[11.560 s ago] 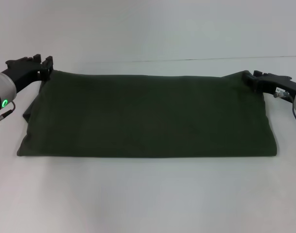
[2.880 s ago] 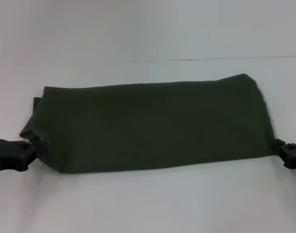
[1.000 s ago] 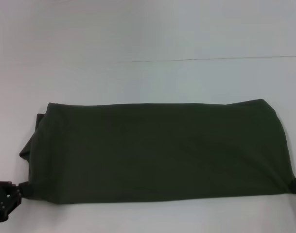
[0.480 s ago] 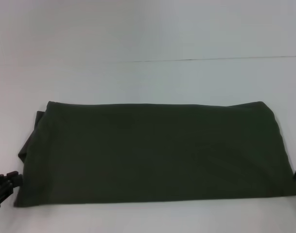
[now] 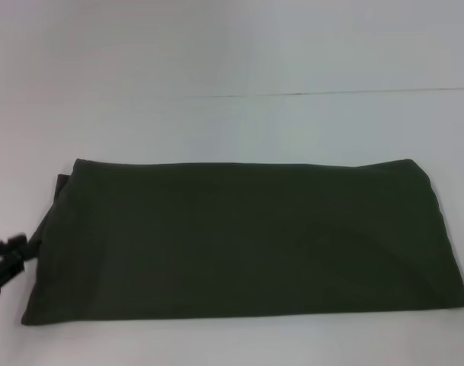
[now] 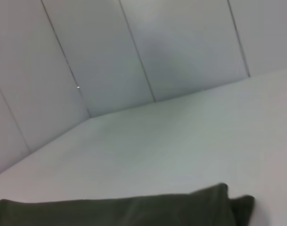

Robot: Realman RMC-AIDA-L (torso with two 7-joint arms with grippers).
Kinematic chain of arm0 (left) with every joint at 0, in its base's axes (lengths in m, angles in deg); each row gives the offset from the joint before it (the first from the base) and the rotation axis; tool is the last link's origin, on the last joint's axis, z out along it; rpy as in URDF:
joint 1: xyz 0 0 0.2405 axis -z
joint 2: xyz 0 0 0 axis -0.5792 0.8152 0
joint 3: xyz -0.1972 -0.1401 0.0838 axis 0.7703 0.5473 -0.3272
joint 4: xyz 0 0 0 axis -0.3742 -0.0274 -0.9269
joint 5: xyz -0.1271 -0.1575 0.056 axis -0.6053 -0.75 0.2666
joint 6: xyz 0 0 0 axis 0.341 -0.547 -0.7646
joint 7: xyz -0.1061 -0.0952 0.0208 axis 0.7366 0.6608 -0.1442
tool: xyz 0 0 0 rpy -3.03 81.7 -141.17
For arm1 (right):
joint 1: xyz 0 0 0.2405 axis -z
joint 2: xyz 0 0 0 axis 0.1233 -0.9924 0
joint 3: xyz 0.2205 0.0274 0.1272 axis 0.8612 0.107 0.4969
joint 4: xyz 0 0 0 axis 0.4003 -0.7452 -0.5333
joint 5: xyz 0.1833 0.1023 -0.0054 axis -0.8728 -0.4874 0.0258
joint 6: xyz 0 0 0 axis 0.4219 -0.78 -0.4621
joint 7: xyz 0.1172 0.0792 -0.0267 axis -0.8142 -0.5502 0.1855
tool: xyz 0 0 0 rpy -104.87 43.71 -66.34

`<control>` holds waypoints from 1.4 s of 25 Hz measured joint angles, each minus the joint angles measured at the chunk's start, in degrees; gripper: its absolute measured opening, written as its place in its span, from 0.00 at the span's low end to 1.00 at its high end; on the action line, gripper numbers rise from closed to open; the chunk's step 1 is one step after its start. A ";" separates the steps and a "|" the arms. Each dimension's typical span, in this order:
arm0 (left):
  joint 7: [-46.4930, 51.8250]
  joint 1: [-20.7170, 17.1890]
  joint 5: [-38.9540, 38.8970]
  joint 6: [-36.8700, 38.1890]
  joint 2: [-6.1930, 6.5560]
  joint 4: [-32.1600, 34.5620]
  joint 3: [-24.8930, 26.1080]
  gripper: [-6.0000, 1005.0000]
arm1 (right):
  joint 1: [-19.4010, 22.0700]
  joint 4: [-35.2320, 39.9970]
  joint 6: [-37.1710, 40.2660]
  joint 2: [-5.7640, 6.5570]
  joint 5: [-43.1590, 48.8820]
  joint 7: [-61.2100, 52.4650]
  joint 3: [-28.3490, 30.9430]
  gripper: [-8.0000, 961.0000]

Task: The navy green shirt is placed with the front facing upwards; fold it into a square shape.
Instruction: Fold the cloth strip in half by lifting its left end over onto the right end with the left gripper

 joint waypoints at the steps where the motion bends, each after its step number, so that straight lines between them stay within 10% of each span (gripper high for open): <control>1: 0.39 0.13 -1.20 -0.01 0.00 -0.01 -0.02 0.14 | -0.58 0.01 0.29 0.00 0.09 0.02 -0.12 0.52; 3: 2.95 0.87 -3.38 -0.96 0.08 -0.07 -0.01 0.15 | -1.72 0.06 0.91 0.00 0.27 0.12 -0.53 0.77; 7: 11.50 3.93 -3.62 -6.12 0.46 -0.24 -0.81 0.18 | -4.67 0.11 1.18 0.00 0.40 0.64 -2.13 0.80; 15: 22.18 7.62 -3.33 -14.59 0.70 -2.27 -7.76 0.66 | -10.66 -0.30 -2.15 -0.19 0.52 1.56 -9.66 0.93; 35: 28.32 7.78 1.18 -19.12 1.16 -6.51 -12.64 0.73 | -18.48 -4.27 -13.07 -0.36 0.38 0.14 -18.19 0.92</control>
